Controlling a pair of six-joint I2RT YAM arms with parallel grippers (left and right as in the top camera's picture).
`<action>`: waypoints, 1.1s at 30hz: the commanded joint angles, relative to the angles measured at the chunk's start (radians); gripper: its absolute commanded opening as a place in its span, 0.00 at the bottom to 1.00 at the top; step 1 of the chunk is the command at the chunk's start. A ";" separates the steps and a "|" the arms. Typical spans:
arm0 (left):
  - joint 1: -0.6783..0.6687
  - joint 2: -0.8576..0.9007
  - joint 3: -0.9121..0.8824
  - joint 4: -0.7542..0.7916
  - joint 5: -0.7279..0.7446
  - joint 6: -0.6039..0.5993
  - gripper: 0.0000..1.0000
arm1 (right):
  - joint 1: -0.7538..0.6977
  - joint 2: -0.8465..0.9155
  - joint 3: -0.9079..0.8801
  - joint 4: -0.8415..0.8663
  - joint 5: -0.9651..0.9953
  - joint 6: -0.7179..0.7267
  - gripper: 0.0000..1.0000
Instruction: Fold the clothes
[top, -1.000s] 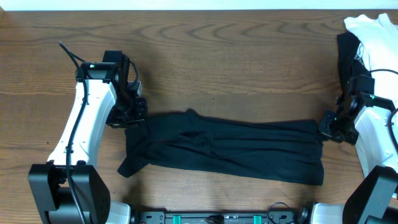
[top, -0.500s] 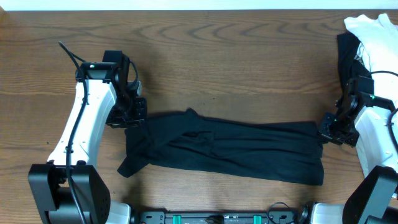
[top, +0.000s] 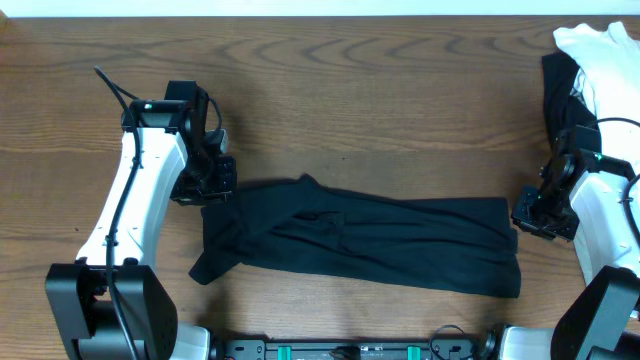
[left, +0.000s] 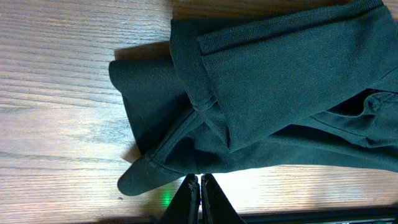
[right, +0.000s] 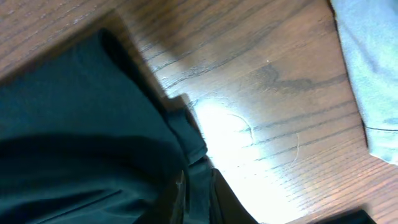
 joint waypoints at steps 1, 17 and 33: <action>0.006 -0.015 -0.008 -0.002 -0.008 -0.002 0.06 | -0.008 -0.021 -0.010 -0.001 0.028 0.012 0.14; -0.012 0.019 -0.008 0.233 0.157 -0.002 0.40 | -0.007 -0.021 -0.020 0.012 -0.204 -0.019 0.22; -0.049 0.250 -0.008 0.365 0.157 -0.002 0.60 | -0.001 -0.021 -0.188 0.129 -0.220 -0.026 0.26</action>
